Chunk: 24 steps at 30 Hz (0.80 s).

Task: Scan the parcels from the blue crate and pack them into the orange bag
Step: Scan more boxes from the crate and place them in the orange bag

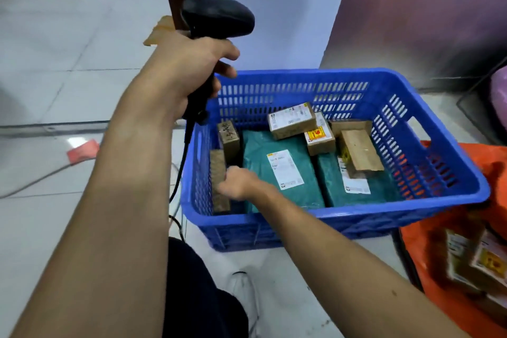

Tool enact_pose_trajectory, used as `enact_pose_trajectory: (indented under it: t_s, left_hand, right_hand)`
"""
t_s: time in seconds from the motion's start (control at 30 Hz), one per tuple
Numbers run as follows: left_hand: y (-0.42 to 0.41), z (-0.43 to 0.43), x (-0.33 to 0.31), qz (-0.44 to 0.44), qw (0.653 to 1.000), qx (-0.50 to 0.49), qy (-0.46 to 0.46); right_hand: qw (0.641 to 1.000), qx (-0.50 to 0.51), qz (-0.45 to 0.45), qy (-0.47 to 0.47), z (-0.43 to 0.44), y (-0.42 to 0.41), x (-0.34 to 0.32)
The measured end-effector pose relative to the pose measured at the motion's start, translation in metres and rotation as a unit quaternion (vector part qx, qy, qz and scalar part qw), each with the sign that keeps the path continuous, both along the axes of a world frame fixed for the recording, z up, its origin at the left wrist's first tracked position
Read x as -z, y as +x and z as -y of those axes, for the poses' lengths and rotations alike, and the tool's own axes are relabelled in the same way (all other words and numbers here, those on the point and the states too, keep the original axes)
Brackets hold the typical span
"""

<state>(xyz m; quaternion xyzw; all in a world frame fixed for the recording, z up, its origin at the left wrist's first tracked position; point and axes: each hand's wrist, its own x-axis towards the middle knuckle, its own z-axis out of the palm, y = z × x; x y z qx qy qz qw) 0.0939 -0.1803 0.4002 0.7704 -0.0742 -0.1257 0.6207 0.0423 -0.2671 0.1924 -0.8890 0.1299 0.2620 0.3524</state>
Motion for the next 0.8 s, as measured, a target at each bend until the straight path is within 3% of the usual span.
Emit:
enact_pose_trajectory:
  t_s: [0.13,0.23,0.33,0.47,0.8]
  left_hand:
    - [0.008,-0.022,0.001,-0.008,1.0,-0.023,0.002]
    - [0.011,-0.031,0.003,-0.022,0.999,-0.034,-0.001]
    - [0.012,-0.03,0.002,-0.028,0.998,-0.05,-0.003]
    - [0.011,-0.024,0.001,-0.026,0.999,-0.037,-0.005]
    - [0.015,-0.017,0.0,-0.024,0.998,-0.049,-0.04]
  right_hand:
    - [0.985,-0.125,-0.095,-0.072,-0.033,0.033,0.033]
    - [0.972,-0.141,-0.156,-0.103,-0.042,0.047,0.051]
    - [0.968,-0.145,-0.16,-0.125,-0.04,0.055,0.064]
    - [0.935,-0.205,-0.239,-0.162,-0.031,0.059,0.068]
    - [0.979,-0.086,-0.13,-0.133,-0.012,0.052,0.087]
